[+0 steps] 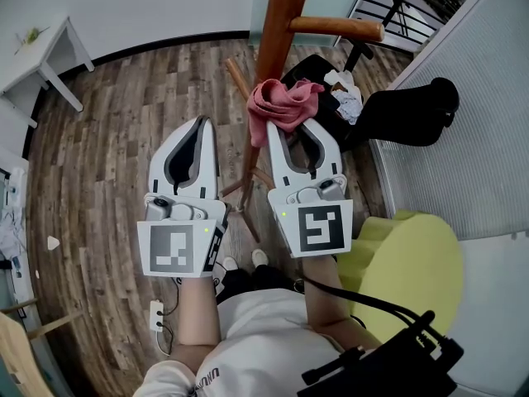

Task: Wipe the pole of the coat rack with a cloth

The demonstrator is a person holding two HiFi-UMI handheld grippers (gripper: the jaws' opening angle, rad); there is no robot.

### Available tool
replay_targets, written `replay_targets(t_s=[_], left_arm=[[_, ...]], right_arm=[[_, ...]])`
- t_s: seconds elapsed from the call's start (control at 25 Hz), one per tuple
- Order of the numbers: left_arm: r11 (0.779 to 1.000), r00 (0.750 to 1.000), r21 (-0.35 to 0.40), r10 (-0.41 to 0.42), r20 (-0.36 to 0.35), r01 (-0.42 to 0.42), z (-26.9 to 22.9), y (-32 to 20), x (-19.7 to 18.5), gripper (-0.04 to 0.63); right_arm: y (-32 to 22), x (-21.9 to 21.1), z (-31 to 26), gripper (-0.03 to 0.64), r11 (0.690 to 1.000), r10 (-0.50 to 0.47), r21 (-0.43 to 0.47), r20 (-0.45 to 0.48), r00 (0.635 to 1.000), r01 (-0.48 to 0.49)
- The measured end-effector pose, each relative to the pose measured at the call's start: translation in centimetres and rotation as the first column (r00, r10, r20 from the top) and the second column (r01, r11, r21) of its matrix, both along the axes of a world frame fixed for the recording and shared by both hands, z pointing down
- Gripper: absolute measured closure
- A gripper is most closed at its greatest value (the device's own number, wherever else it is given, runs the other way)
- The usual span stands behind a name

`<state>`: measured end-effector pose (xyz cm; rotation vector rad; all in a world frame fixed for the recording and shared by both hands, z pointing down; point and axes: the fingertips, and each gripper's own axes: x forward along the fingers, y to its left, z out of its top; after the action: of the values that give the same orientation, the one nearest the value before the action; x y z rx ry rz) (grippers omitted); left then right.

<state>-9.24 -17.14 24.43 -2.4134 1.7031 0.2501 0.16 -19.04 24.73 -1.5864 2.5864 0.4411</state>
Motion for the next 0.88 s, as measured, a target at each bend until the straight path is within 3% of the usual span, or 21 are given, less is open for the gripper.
replay_targets(t_s=[0.88], left_arm=[[0.999,0.999,-0.034,0.019,-0.031,-0.02,1.5,-1.2,0.2,0.584]], right_arm=[[-0.3,0.2,3.5,0.538,0.999,0.0,-0.046,-0.108,0.994,-0.005]])
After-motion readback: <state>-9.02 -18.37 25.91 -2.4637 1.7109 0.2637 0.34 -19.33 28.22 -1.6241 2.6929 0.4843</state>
